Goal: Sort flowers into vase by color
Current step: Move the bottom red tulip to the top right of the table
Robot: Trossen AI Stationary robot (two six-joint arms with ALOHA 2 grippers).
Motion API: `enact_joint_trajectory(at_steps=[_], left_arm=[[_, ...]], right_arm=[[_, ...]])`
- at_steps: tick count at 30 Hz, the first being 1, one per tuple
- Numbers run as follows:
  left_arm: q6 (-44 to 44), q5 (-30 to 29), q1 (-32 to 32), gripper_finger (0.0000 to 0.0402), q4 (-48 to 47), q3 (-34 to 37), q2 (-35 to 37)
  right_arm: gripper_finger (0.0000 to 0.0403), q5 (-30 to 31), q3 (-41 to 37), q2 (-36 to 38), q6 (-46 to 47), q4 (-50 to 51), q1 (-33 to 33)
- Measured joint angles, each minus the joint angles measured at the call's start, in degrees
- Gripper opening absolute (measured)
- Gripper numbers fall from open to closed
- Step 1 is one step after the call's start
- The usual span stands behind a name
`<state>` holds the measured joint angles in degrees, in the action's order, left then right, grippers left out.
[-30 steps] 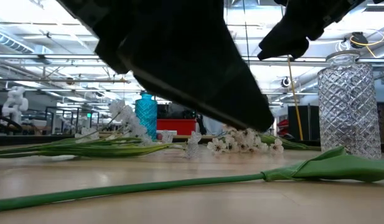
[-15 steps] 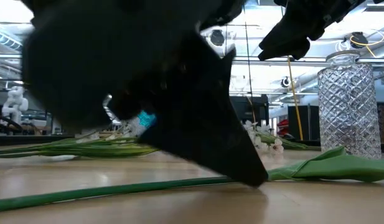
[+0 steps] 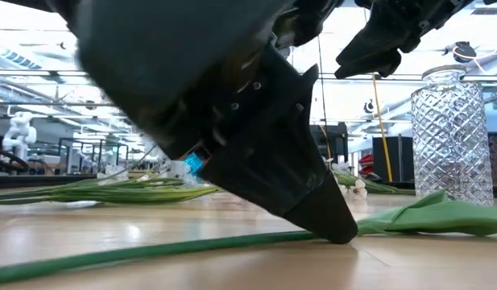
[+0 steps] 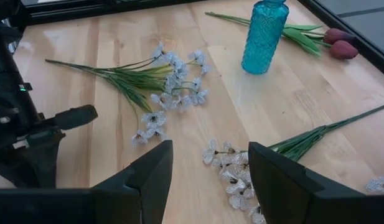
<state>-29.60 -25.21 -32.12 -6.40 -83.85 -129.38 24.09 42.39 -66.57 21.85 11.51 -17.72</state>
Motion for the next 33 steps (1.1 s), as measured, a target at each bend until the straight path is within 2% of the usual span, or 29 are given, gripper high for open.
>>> enact_joint_trajectory(at_steps=[3, 5, 12, 18, 29, 33], left_arm=[[-1.3, 2.4, 1.0, 0.0016, -1.9, 0.0, 0.1], [-2.3, 2.7, 1.3, 0.0007, -3.0, -0.1, 0.1], [-1.5, 2.8, 1.3, 0.0004, -4.1, 0.1, 1.1], [1.5, 2.1, 1.2, 0.0003, -7.5, 0.6, 5.2], [3.0, 0.9, 0.0, 0.0001, -17.0, 0.4, 14.8], [3.0, 0.9, -1.4, 0.0001, -24.0, 0.4, 20.5]], right_arm=[[0.0199, 0.0, 0.0, 0.0, 0.1, 0.0, 0.0], [0.0199, -0.1, 0.0, 0.0, 0.3, 0.0, 0.0], [0.0199, -0.1, 0.0, 0.0, 2.6, -0.1, -1.0], [0.0199, 0.9, 0.0, 0.2, 4.9, -0.7, -2.9], [0.0199, 6.5, 0.0, 0.2, 8.5, 0.1, -7.2], [0.0199, 7.3, 0.0, 0.2, 11.1, 0.6, -8.8]])
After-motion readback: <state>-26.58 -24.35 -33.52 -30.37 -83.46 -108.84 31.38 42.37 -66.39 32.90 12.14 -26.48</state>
